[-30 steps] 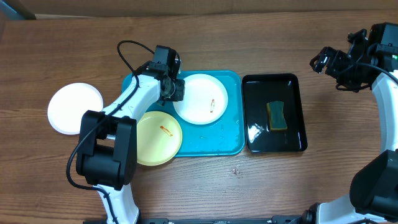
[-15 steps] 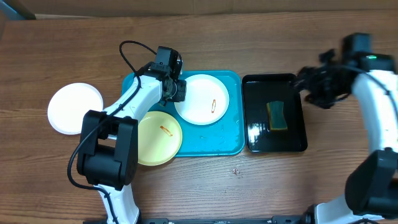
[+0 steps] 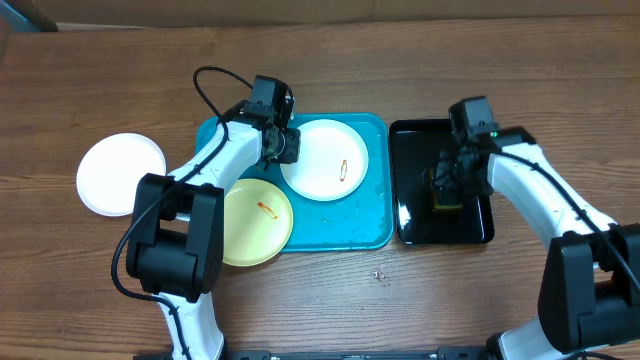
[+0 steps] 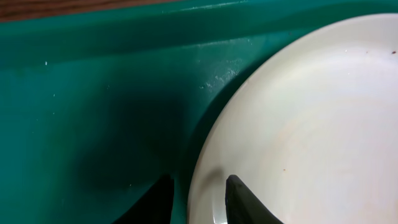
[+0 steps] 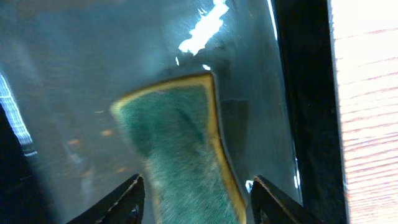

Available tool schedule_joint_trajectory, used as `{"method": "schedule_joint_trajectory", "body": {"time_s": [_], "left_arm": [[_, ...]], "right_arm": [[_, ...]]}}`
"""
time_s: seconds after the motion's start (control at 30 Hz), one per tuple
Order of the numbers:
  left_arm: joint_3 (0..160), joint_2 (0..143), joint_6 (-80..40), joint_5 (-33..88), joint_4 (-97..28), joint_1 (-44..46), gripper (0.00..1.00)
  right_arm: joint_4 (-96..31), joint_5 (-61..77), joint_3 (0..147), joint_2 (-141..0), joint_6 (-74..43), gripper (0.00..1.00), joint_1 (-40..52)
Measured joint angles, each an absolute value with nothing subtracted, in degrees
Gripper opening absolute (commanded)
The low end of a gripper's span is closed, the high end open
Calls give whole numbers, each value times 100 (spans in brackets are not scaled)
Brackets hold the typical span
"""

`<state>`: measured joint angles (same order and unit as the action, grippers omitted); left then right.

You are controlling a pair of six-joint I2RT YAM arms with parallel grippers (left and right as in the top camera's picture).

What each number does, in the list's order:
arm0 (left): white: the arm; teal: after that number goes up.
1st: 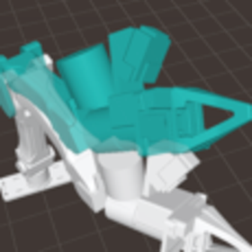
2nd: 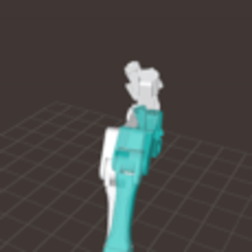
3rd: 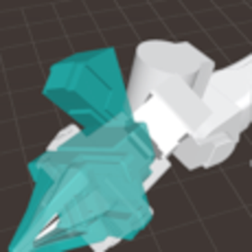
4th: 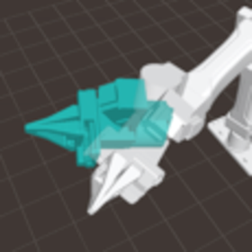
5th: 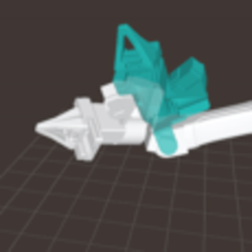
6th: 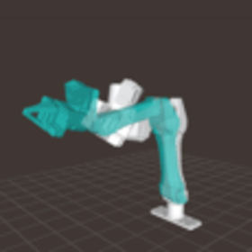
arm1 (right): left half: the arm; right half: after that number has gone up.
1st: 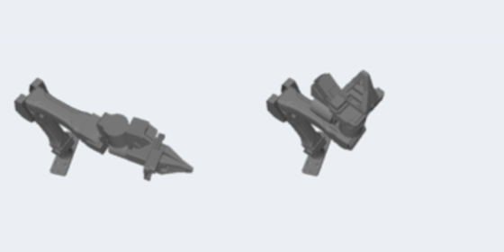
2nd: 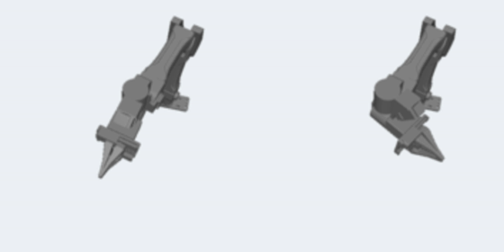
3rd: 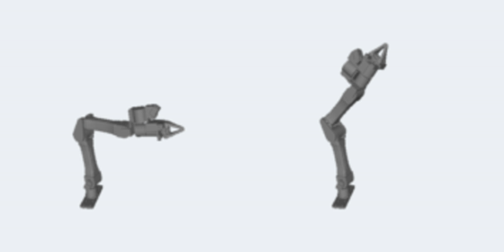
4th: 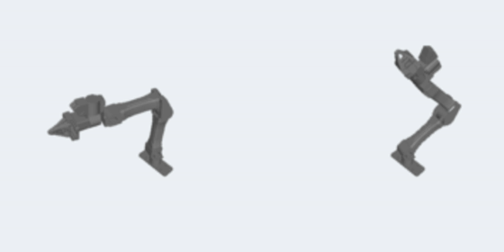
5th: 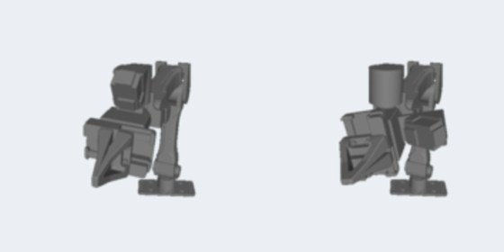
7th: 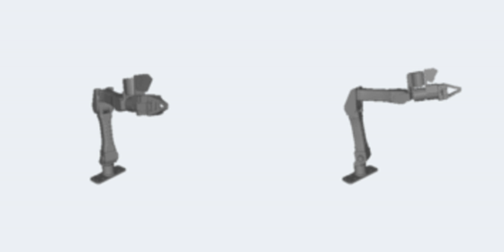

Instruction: Clean dirty plates on tray and stack at the side

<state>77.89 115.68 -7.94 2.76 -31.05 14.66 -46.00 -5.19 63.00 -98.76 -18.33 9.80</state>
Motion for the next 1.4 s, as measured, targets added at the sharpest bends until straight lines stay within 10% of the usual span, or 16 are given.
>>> {"method": "schedule_joint_trajectory", "body": {"time_s": [0.1,0.23,0.43,0.57,0.67,0.97,1.17,1.4], "left_arm": [[7787,11568,-794,274,-2978,1466,31],[7787,11568,-794,276,-2860,1466,35],[7784,11568,-794,276,-2735,1466,38],[7784,11568,-797,276,-2700,1466,47],[7784,11570,-797,276,-2659,1466,48],[7782,11570,-797,276,-2674,1466,47],[7780,11570,-797,274,-2676,1466,47],[7780,11570,-797,276,-2679,1466,48]], "right_arm": [[-4281,-554,5881,-9876,-1881,46,980],[-3627,-390,5415,-9874,-1949,7,980],[-3284,-233,5172,-9776,-1951,4,989],[-3649,-174,5317,-9767,-1863,48,987],[-4206,-180,5747,-9767,-1638,63,982],[-4193,-523,6305,-9791,-1494,58,985],[-3315,-445,5787,-10134,-1483,14,985],[-3328,-311,5813,-10239,-1468,61,963]]}}
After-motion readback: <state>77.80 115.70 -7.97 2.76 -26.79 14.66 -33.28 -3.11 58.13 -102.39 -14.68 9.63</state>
